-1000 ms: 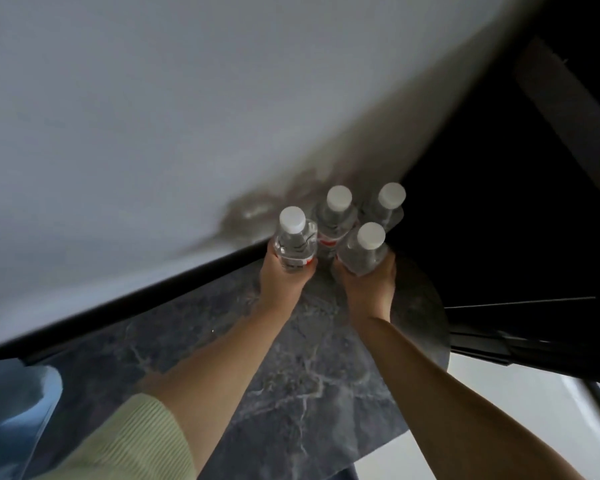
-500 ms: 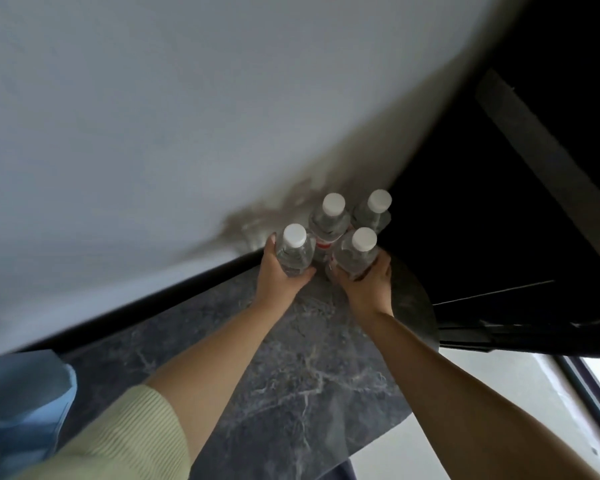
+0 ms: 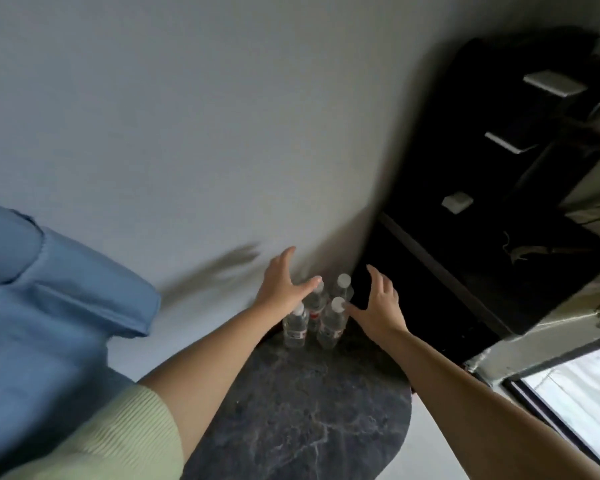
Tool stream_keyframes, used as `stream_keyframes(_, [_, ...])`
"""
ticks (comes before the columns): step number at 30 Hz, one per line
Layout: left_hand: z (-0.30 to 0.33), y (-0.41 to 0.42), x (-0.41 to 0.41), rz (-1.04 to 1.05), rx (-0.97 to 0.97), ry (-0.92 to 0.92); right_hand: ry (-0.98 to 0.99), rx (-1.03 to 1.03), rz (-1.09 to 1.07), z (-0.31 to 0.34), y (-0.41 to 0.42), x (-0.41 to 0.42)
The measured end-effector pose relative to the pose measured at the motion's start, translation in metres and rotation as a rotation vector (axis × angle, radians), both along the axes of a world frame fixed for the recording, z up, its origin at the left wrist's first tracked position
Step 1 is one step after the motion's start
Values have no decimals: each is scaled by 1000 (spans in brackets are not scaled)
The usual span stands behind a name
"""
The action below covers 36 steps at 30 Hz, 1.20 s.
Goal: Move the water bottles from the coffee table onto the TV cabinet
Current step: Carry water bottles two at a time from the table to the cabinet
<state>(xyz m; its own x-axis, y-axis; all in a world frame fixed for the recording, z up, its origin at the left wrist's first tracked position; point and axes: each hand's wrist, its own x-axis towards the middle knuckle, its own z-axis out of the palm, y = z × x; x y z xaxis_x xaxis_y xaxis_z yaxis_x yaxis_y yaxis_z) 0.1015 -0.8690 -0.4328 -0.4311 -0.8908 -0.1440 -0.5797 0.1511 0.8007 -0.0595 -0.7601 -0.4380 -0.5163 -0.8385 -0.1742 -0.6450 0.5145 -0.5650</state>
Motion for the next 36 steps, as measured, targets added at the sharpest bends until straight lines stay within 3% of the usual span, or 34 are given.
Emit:
stream_keyframes(6, [101, 12, 20, -144, -408, -135, 349, -28, 157, 111, -1, 14])
stream_keyframes(13, [172, 29, 53, -214, -607, -381, 602, 42, 277, 180, 14, 30])
stream_keyframes(16, [190, 41, 65, -312, -581, -559, 728, 88, 387, 194, 20, 41])
stream_keyframes(19, [200, 52, 77, -296, -555, -616, 796, 75, 473, 199, 19, 53])
stream_keyframes(26, [197, 93, 113, -44, -428, -637, 792, -52, 710, 193, 18, 91])
stream_keyframes(36, [171, 234, 188, 277, -227, -694, 785, -157, 1096, 182, 70, 164])
